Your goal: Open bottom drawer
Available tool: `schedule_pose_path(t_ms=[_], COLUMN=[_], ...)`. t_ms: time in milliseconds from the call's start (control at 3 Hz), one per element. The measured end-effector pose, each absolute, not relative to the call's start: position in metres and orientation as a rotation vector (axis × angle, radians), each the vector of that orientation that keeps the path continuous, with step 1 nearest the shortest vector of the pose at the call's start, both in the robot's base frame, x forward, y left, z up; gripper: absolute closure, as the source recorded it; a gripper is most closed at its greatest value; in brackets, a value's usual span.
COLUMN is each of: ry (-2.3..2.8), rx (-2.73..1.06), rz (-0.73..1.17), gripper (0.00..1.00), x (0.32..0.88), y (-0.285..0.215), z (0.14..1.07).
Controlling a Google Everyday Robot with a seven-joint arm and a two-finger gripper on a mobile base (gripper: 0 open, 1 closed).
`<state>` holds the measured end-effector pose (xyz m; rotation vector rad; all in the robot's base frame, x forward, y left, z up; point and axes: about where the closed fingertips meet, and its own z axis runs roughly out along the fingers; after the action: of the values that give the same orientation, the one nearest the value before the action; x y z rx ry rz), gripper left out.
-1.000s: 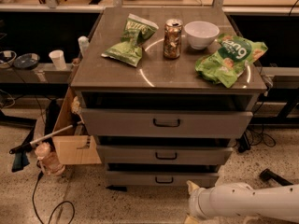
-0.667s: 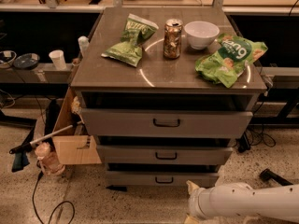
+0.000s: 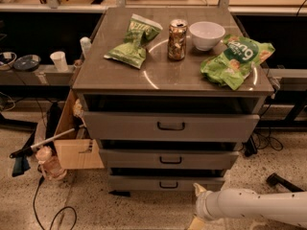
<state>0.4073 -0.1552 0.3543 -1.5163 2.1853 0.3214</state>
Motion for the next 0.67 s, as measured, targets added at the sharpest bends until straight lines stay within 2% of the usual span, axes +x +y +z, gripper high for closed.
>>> schedule_pose_path(t_ms=[667], ry=[2.158], rx=[-1.542], rz=[0.329], gripper=[0.00], x=[0.454], y=[-0.172], z=[0.297])
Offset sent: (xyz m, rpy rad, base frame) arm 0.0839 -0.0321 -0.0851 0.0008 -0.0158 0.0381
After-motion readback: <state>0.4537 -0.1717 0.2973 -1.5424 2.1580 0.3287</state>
